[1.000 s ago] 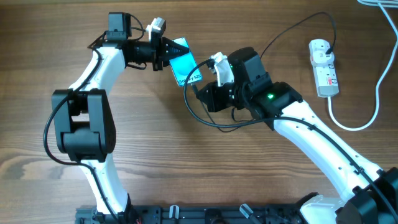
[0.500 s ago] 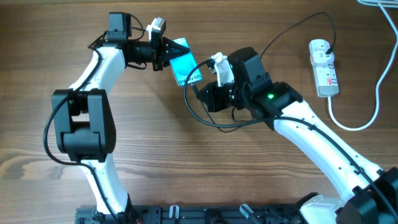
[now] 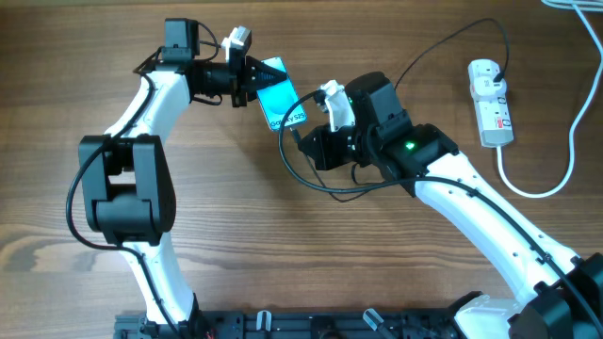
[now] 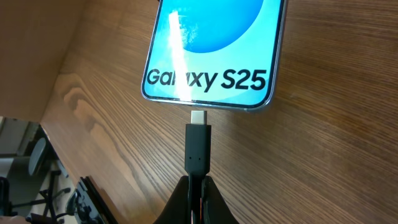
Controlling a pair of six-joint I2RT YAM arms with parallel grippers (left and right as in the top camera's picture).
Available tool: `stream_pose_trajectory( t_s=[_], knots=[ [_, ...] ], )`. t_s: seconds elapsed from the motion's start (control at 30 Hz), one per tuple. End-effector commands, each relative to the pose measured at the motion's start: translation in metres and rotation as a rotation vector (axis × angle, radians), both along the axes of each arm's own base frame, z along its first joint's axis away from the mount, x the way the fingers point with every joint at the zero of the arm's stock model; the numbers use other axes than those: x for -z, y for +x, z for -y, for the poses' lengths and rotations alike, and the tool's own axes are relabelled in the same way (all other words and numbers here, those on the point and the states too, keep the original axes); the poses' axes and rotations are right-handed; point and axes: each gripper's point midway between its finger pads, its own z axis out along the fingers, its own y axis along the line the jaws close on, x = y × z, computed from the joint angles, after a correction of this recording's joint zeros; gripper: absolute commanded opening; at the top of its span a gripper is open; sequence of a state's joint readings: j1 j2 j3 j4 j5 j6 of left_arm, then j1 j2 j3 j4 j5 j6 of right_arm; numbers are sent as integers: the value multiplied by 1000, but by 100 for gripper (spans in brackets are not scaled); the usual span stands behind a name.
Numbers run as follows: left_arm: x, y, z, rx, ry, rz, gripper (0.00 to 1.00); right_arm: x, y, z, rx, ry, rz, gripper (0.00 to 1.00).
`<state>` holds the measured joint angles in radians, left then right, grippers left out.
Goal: Plug charger to phone and switch on socket
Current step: 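Align the USB-C plug under the phone's bottom port with the right gripper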
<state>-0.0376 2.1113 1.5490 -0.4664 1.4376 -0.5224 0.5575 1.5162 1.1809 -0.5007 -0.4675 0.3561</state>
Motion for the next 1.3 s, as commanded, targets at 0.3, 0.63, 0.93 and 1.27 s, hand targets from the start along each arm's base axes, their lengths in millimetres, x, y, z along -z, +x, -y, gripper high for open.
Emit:
stream_pose_trajectory(
  t_s=[0.3, 0.63, 0.93, 1.27],
  knots=[
    [-9, -5, 3, 33, -50, -6, 4, 0, -1, 0, 5, 4, -5, 4],
    [-9, -4, 3, 31, -46, -3, 4, 0, 3, -7, -5, 32, -2, 4],
    [-6, -4, 3, 26, -34, -5, 4, 2, 11, -2, 31, 1, 26, 4],
    [-6, -4, 3, 26, -34, -8, 4, 2, 23, 2, 91, -17, 55, 4]
  ],
)
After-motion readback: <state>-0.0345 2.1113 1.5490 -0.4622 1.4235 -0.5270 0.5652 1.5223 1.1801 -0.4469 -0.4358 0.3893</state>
